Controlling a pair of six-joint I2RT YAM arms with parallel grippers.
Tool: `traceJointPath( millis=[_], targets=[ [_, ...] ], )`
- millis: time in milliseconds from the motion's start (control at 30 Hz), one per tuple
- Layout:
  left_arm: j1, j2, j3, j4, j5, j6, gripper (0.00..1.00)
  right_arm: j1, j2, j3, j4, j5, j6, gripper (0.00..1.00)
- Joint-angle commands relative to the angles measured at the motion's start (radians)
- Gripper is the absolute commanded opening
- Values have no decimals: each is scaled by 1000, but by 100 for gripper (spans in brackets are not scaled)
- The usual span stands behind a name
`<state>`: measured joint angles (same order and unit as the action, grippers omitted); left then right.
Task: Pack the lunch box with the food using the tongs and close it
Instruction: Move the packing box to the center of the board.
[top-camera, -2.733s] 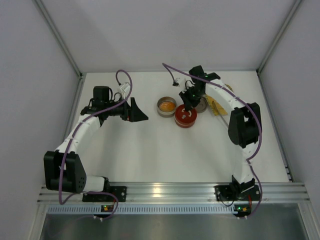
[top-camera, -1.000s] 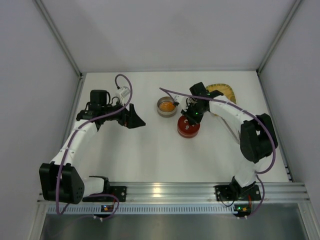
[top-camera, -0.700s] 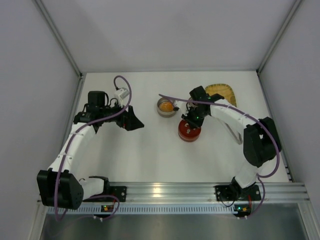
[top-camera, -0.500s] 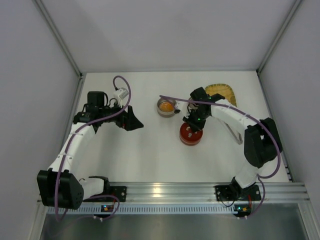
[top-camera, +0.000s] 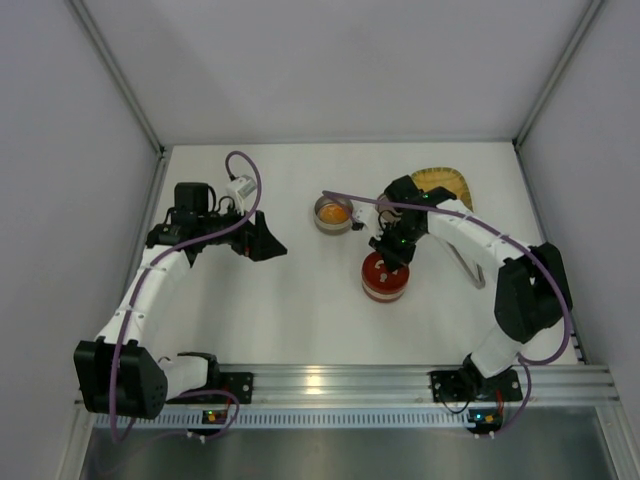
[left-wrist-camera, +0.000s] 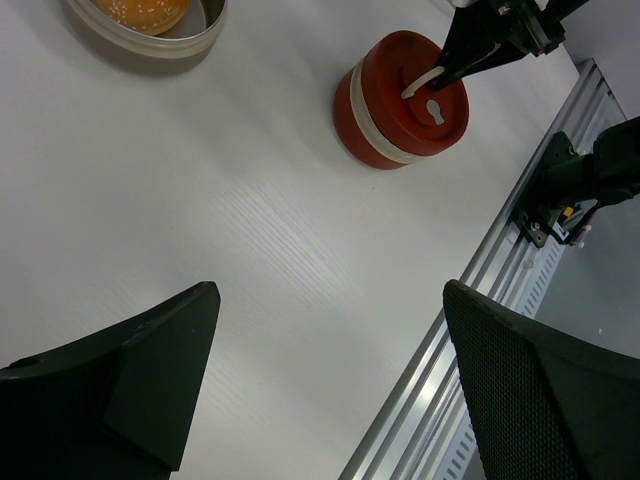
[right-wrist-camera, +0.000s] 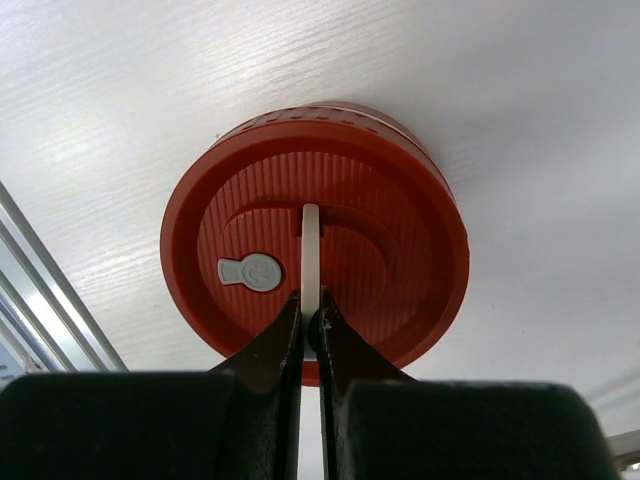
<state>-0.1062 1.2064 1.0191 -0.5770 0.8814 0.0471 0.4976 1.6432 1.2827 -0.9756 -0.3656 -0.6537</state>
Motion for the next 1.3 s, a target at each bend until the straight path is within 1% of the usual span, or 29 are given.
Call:
traceJointPath(
  millis=[0,133,300,400,467,500,533,600,767,933,1033,1267],
  targets=[
    [5,-19,4,37,14,-4,98,16,-40,-12,-12,-13,-3,0],
    [7,-19,4,39,14,-3,98,25,-68,-51,34,40,-4,0],
    [5,-13,1,45,19,-9,98,35,-80,-62,14,37,-61,0],
    [7,-18,-4,49,25,-6,98,35,-88,-54,-18,11,-147,0],
    [7,-18,-8,57,27,-6,98,35,-88,-39,-41,-13,-234,0],
    [7,-19,-8,57,28,-6,98,35,-88,-30,-51,-21,-235,0],
    [7,-19,-10,62,28,-7,98,35,-86,-20,-60,-38,-279,0],
    [7,-19,-8,60,27,-7,98,36,-82,7,-80,-45,-313,0],
    [7,-22,-7,55,25,-4,98,35,-63,50,-144,-38,-457,0],
    [7,-19,-8,58,25,-7,98,35,-14,102,-273,-45,-575,0],
    [7,-18,-11,63,27,-10,98,33,15,127,-304,-42,-592,0],
    [8,-18,-20,66,19,-7,98,36,29,127,-276,-52,-597,0]
  ],
)
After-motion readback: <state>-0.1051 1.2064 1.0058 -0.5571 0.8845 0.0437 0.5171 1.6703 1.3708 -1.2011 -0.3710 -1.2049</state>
